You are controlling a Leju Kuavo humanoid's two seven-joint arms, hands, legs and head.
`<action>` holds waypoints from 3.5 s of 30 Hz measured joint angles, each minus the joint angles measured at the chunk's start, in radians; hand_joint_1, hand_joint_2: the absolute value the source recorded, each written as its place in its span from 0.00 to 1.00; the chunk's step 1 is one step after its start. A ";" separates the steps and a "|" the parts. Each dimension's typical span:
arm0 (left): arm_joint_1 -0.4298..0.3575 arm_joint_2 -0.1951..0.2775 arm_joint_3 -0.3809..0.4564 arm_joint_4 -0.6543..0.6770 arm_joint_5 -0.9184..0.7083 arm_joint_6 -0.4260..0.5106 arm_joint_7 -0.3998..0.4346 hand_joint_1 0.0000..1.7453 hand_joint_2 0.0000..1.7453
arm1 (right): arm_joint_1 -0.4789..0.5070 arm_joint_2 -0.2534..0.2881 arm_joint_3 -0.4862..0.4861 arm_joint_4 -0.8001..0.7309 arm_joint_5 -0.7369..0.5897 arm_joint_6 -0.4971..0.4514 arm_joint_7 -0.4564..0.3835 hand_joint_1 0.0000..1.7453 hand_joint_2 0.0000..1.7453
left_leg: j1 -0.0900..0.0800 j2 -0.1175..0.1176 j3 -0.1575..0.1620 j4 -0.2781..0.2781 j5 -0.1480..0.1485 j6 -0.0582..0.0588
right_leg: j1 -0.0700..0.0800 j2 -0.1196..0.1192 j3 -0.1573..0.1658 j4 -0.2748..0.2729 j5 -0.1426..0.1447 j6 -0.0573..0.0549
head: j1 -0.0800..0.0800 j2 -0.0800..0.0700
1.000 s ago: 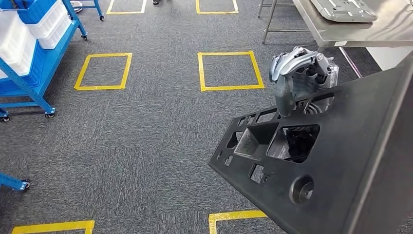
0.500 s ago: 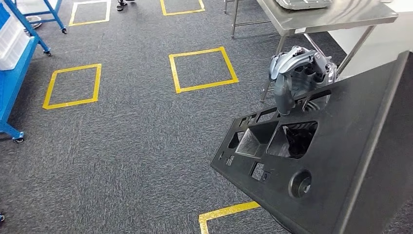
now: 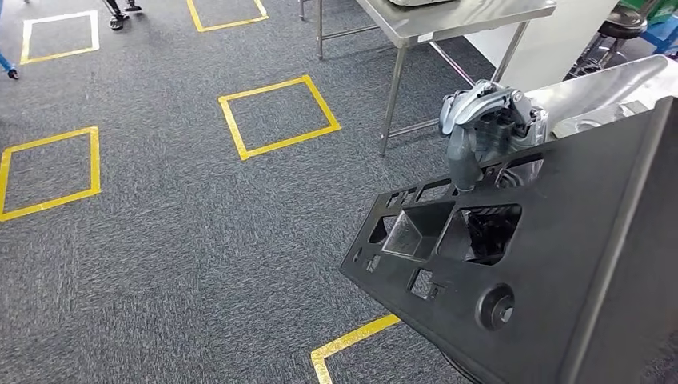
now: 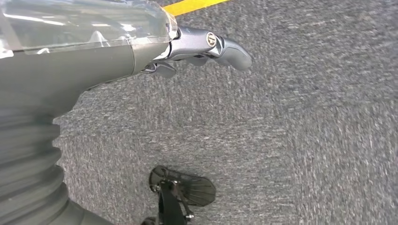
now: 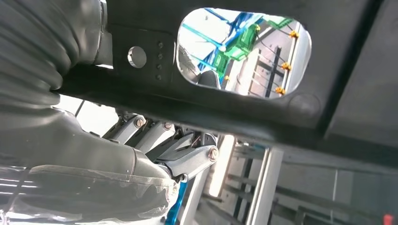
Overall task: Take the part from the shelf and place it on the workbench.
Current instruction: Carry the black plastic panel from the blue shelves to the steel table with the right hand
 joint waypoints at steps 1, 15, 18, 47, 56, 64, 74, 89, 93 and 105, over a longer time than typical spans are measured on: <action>0.000 0.000 0.000 0.000 0.000 0.000 0.001 0.00 1.00 | 0.000 0.000 0.000 -0.001 0.000 0.002 0.000 1.00 1.00 | -0.002 0.010 0.003 0.002 -0.004 -0.005 | 0.004 -0.023 0.037 -0.068 0.023 -0.003 | 0.000 0.000; -0.002 -0.004 -0.011 0.000 -0.008 -0.010 -0.004 0.00 1.00 | 0.004 -0.001 0.007 -0.002 0.007 0.005 -0.014 1.00 1.00 | 0.004 -0.065 -0.099 0.198 -0.058 -0.045 | 0.010 0.094 0.087 -0.153 0.041 -0.045 | 0.000 0.000; -0.003 -0.004 -0.012 0.000 -0.009 -0.010 -0.004 0.00 1.00 | 0.002 -0.001 0.007 -0.001 0.007 0.002 -0.009 1.00 1.00 | 0.010 -0.132 -0.035 0.042 0.002 -0.037 | 0.009 0.130 0.080 -0.142 0.037 -0.031 | 0.000 0.000; -0.010 -0.008 -0.036 0.000 -0.015 -0.015 -0.002 0.00 1.00 | 0.011 -0.010 0.013 0.003 0.011 -0.009 -0.011 1.00 1.00 | 0.005 -0.080 -0.071 0.148 -0.037 -0.038 | 0.011 0.106 0.099 -0.155 0.034 -0.043 | 0.000 0.000; -0.017 -0.015 -0.036 0.000 -0.010 -0.001 -0.003 0.00 1.00 | -0.004 -0.009 0.014 0.003 0.018 -0.009 -0.010 1.00 1.00 | 0.009 -0.075 -0.008 0.004 0.008 0.007 | 0.011 0.070 0.029 -0.044 -0.023 0.004 | 0.000 0.000; -0.013 -0.020 -0.036 0.000 -0.010 0.007 0.002 0.00 1.00 | -0.027 -0.012 0.015 0.004 0.017 -0.009 0.001 1.00 1.00 | 0.000 0.017 0.007 0.008 -0.010 -0.002 | 0.013 -0.035 0.063 -0.107 0.036 0.000 | 0.000 0.000; -0.011 -0.020 -0.034 0.000 -0.014 0.016 0.017 0.00 1.00 | -0.043 -0.013 0.025 -0.002 0.032 -0.018 0.016 1.00 1.00 | 0.003 -0.049 -0.108 0.270 -0.147 -0.046 | 0.013 0.045 0.085 -0.163 0.050 -0.047 | 0.000 0.000; -0.008 -0.021 -0.027 0.000 -0.010 0.014 0.033 0.00 1.00 | -0.035 -0.015 0.037 -0.005 0.042 -0.025 0.012 1.00 1.00 | 0.007 -0.051 -0.009 0.000 0.015 0.014 | 0.007 0.037 -0.037 0.072 -0.064 0.011 | 0.000 0.000; -0.007 -0.022 -0.026 0.000 -0.010 0.013 0.034 0.00 1.00 | -0.031 -0.015 0.039 -0.005 0.042 -0.026 0.012 1.00 1.00 | 0.007 -0.002 -0.005 0.002 0.008 0.008 | -0.002 0.011 -0.020 0.041 -0.017 0.019 | 0.000 0.000; -0.008 -0.021 -0.025 0.000 -0.014 0.000 0.041 0.00 1.00 | -0.018 -0.019 0.041 -0.013 0.044 -0.031 0.004 1.00 1.00 | 0.011 -0.047 -0.098 0.253 -0.141 -0.042 | 0.004 0.038 0.087 -0.167 0.056 -0.039 | 0.000 0.000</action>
